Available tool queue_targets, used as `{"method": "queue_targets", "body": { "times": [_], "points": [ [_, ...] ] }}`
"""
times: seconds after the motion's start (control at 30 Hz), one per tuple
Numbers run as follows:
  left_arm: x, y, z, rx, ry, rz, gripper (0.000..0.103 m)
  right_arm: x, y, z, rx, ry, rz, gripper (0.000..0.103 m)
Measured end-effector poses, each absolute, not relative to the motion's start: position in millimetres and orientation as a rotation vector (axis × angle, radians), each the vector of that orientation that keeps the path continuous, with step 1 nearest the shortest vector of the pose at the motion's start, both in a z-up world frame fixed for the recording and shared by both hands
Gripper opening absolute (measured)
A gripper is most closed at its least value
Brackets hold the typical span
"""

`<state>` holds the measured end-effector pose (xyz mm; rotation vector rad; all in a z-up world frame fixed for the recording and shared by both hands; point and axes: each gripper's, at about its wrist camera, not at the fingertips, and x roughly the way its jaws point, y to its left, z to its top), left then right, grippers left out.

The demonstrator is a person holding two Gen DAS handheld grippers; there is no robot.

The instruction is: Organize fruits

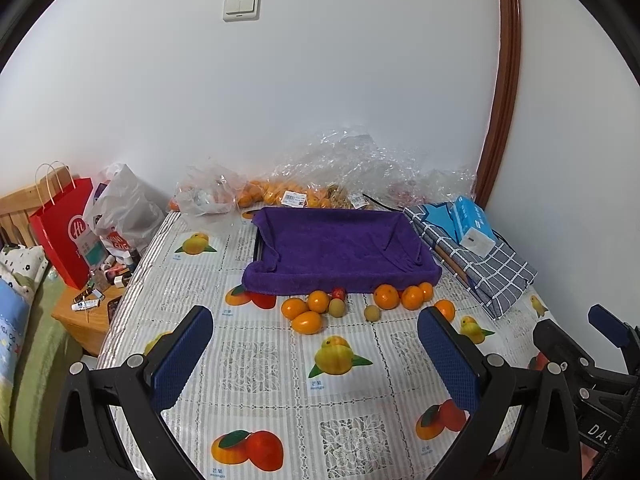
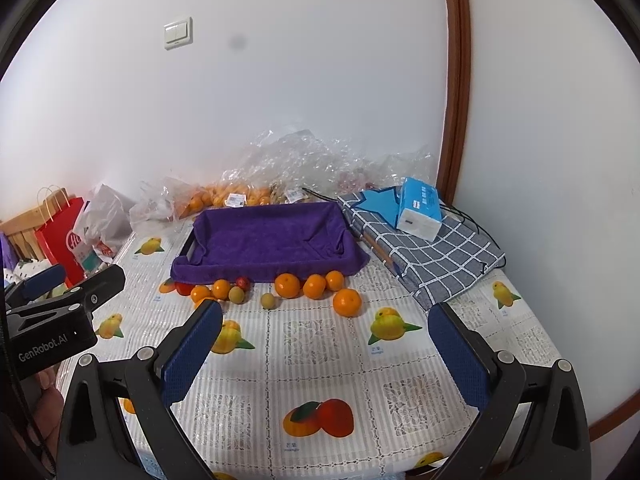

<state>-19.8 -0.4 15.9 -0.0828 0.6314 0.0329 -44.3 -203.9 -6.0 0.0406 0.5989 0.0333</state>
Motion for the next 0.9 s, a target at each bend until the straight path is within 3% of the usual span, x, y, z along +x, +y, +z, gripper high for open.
{"method": "queue_targets", "body": {
  "times": [0.9],
  "points": [
    [-8.2,7.8,9.0,-0.099,0.670,0.045,0.103,-32.6,-206.6,-6.5,0.057,0.626,0.036,0.102]
  ]
}}
